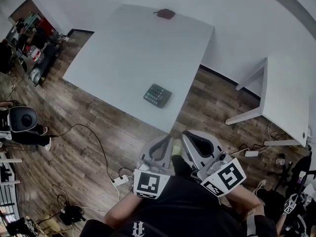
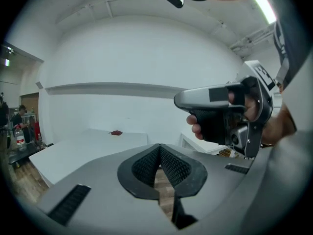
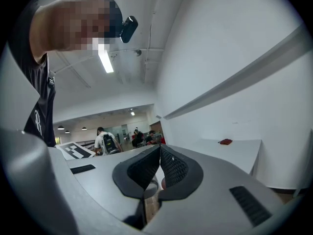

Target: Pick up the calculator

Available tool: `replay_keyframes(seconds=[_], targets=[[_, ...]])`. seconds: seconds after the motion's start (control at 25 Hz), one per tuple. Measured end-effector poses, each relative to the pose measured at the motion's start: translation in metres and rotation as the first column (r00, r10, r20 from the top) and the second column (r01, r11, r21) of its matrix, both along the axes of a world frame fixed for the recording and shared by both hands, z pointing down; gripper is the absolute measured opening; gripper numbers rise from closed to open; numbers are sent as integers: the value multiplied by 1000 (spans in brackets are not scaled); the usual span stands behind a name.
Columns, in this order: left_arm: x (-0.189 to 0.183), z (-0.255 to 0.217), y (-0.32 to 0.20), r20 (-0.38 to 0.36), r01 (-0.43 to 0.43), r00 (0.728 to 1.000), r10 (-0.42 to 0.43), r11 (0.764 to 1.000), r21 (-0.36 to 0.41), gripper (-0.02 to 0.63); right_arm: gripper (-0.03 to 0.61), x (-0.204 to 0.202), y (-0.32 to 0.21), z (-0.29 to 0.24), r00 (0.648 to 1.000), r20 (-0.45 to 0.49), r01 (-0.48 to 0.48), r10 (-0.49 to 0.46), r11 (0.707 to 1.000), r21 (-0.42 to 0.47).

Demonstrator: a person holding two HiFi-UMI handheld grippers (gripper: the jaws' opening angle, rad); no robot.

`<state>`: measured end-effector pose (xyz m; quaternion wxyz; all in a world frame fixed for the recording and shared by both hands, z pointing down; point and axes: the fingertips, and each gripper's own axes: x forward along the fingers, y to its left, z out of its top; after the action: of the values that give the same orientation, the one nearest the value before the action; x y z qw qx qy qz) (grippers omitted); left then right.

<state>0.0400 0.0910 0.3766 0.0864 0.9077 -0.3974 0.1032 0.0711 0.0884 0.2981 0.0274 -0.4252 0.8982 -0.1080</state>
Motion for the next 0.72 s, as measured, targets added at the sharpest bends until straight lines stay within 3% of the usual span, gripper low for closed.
replay_keyframes(seconds=[0.24,0.44,0.56,0.72], targets=[[18,30,-60,65,84,995,-81,996,-43,5,12,23,-71,12,998,8,64,-64,998,-21],[13,69,-85,26,141,990,-139,975,-172,6,12,19,-104,18,993,10,120,-120,992,-45],[2,105,-98,-54,172,978,-201,927,-333,6,12,13,-120,23,991,13,136,-135,989,-63],[-8,160,-111,-179,153,937,-300,813,-563,8,12,2,-143,32,989,6,146,-146,986,-87]])
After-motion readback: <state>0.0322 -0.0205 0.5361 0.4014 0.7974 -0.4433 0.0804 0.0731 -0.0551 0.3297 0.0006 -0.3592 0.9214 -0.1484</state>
